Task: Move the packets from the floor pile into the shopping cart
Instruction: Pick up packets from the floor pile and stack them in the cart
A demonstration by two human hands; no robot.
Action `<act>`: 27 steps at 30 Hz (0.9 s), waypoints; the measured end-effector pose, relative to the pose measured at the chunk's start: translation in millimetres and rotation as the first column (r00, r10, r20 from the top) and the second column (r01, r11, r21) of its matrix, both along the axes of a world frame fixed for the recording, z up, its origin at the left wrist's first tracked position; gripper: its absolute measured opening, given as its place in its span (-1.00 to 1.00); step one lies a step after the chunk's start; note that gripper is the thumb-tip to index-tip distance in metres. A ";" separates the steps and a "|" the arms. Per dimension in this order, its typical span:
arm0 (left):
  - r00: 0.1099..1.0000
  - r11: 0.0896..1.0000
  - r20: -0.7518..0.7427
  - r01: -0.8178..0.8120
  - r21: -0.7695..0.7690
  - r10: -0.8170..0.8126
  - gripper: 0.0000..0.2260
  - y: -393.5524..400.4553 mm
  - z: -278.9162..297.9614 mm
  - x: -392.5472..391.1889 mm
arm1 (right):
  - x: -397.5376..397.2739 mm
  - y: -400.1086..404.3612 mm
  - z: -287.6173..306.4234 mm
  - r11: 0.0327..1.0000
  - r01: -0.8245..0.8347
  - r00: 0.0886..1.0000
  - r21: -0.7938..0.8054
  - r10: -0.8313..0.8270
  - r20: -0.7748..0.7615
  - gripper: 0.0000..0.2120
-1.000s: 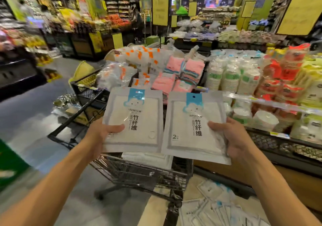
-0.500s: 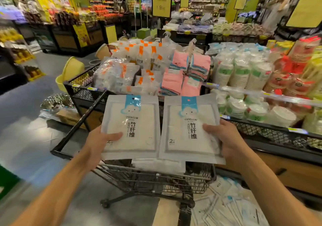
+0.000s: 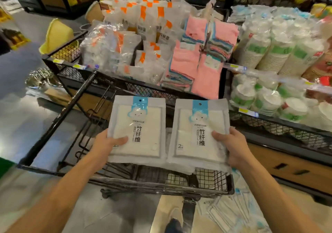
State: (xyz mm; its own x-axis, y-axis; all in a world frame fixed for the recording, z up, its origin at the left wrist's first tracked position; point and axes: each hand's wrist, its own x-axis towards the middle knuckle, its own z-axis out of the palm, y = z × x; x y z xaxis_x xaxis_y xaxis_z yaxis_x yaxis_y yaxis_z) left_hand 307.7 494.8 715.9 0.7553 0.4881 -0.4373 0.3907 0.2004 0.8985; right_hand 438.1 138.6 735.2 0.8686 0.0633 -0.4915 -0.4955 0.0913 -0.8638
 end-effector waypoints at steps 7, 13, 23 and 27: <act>0.984 1.000 -0.181 0.004 0.017 -0.001 -0.76 26.0 -75.0 52.3 | 64.8 19.8 -87.1 0.997 -0.009 0.994 -0.083 0.000 -0.110 -0.74; 0.950 0.996 -0.299 0.084 -0.030 -0.089 -0.73 42.0 -180.5 103.2 | 84.4 28.3 -177.3 0.987 -0.005 0.964 -0.163 -0.039 -0.263 -0.72; 0.909 0.989 -0.390 0.136 -0.053 -0.146 -0.64 51.6 -342.5 163.3 | 125.6 84.9 -318.3 0.962 -0.072 0.948 -0.262 -0.016 -0.319 -0.77; 0.877 0.985 -0.465 0.165 0.055 -0.122 -0.58 51.3 -371.6 163.1 | 130.3 102.0 -359.6 0.942 -0.072 0.947 -0.327 -0.038 -0.318 -0.71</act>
